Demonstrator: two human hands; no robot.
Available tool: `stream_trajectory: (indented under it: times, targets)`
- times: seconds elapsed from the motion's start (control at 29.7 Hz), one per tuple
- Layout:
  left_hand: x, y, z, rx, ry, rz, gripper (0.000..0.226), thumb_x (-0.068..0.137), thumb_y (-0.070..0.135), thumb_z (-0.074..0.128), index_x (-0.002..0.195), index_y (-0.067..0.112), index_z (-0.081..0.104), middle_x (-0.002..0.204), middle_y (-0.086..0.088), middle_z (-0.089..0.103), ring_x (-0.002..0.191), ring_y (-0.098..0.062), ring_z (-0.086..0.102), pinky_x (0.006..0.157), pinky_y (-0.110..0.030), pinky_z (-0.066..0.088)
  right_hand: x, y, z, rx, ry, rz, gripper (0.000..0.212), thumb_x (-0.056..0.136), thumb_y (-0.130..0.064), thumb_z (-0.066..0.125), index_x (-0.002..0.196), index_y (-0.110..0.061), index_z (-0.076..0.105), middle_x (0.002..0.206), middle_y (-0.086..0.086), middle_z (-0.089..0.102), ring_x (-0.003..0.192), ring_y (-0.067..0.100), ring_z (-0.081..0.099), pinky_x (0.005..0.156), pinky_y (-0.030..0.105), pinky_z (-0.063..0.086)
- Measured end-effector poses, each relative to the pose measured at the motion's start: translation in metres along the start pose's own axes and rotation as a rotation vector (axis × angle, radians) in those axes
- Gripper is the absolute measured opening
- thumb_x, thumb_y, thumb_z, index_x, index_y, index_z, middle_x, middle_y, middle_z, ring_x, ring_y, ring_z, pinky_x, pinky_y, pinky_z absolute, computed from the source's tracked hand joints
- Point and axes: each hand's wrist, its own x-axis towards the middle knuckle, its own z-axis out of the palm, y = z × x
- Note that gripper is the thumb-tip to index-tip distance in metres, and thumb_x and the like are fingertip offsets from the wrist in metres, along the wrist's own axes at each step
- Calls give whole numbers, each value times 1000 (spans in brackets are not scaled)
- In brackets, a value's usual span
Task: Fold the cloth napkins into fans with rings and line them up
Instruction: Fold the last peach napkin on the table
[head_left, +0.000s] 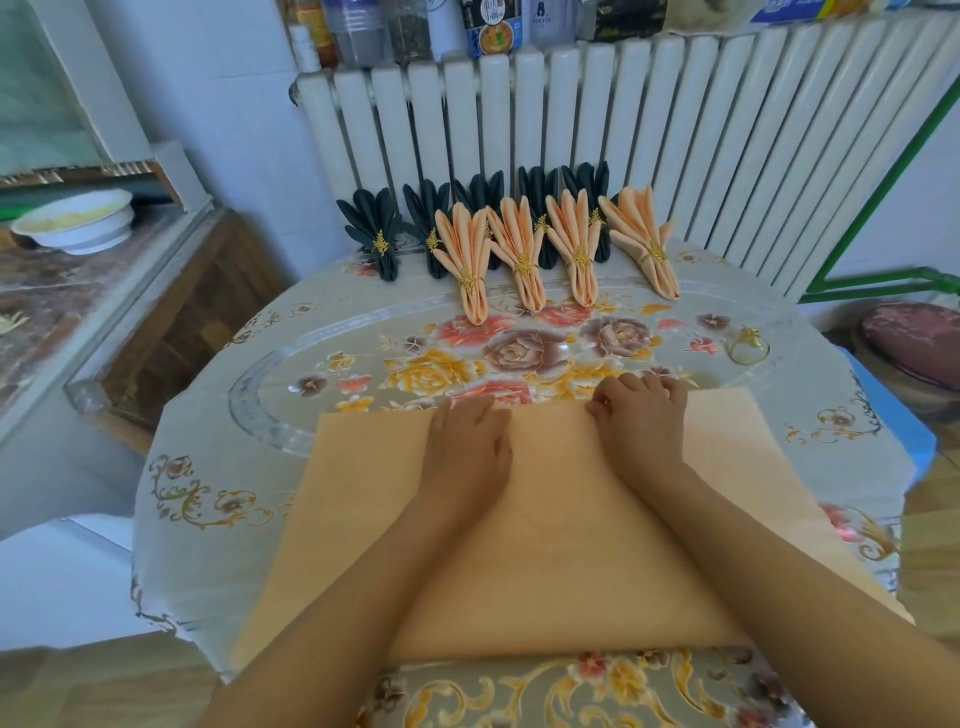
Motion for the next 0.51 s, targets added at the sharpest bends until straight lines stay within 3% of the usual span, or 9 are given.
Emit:
stream_trajectory:
  times: [0.07,0.17,0.37,0.51]
  targets:
    - [-5,10,4,45,-199,-33,53,99,37,28,148,20,31,158,-5,21,147,-18,13,117,-38,-4,-1,1,1,-10,17,-6,9,81,-17,70,73,-14,65,75,1,65,82,29,57,88,36,21]
    - [-8,13,9,126,-336,-80,62,100,49,24,153,27,3,161,-1,-4,148,-17,-9,119,-42,-9,-2,0,2,-38,34,-15,11,78,-15,72,71,-13,64,71,2,64,76,30,57,86,36,22]
    - [-10,15,8,168,-363,-89,63,99,53,20,153,29,-2,161,0,-6,147,-16,-11,118,-43,-8,3,-3,0,-71,-64,5,12,90,-20,57,86,-13,66,89,2,65,96,29,55,98,35,14]
    - [-9,19,1,148,-376,-99,62,100,50,22,154,26,4,161,-2,-4,148,-18,-9,118,-43,-9,7,-3,-2,-65,-45,3,12,87,-17,58,82,-11,67,84,4,66,90,30,55,95,36,17]
